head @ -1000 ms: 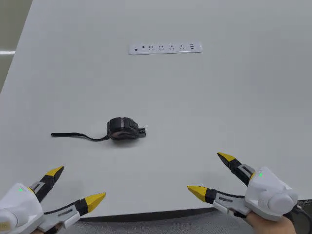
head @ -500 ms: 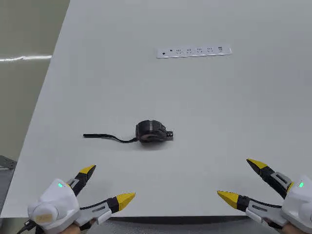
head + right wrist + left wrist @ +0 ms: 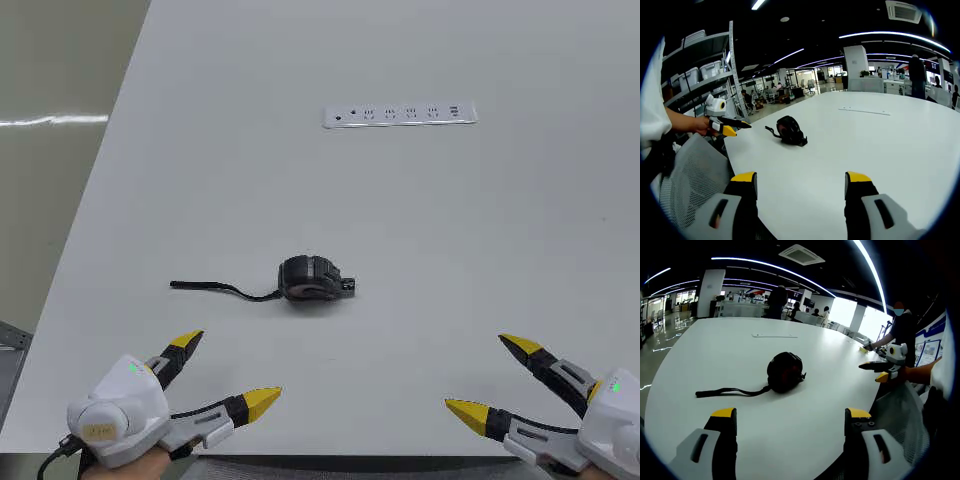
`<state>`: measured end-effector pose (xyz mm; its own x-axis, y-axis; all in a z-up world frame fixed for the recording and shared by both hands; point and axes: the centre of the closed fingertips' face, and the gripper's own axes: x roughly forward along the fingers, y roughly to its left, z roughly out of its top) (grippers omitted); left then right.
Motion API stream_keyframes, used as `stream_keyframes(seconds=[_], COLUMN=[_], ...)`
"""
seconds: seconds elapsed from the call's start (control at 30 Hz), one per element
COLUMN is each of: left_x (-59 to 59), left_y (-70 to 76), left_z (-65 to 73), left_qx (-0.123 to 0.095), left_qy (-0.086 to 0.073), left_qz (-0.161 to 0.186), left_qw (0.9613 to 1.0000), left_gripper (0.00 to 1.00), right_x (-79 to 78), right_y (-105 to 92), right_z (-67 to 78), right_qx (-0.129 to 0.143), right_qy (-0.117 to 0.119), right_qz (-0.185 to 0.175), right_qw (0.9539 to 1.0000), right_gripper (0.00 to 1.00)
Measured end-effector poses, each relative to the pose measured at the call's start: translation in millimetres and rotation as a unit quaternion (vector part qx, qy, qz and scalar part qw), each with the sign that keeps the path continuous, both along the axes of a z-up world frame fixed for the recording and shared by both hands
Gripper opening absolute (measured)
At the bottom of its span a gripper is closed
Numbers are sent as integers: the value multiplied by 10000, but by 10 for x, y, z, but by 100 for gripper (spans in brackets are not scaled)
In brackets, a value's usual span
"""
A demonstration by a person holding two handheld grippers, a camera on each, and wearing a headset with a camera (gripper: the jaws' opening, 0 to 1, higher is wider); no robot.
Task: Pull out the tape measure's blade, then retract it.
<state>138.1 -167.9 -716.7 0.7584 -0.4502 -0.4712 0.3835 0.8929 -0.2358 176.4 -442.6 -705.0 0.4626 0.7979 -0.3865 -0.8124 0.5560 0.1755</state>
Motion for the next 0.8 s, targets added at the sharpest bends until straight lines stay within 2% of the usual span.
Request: stream_keyframes(seconds=[0.8], left_x=[479], left_y=[-186], left_z=[-87], left_qx=[263], left_qy=[7], left_qz=[-455], left_qw=[9986], left_gripper=[81], right_x=[220], right_y=[55], right_z=[-131], right_qx=[-66], right_qy=[88], right_qz=[242], right_qw=[9996], right_gripper=[70])
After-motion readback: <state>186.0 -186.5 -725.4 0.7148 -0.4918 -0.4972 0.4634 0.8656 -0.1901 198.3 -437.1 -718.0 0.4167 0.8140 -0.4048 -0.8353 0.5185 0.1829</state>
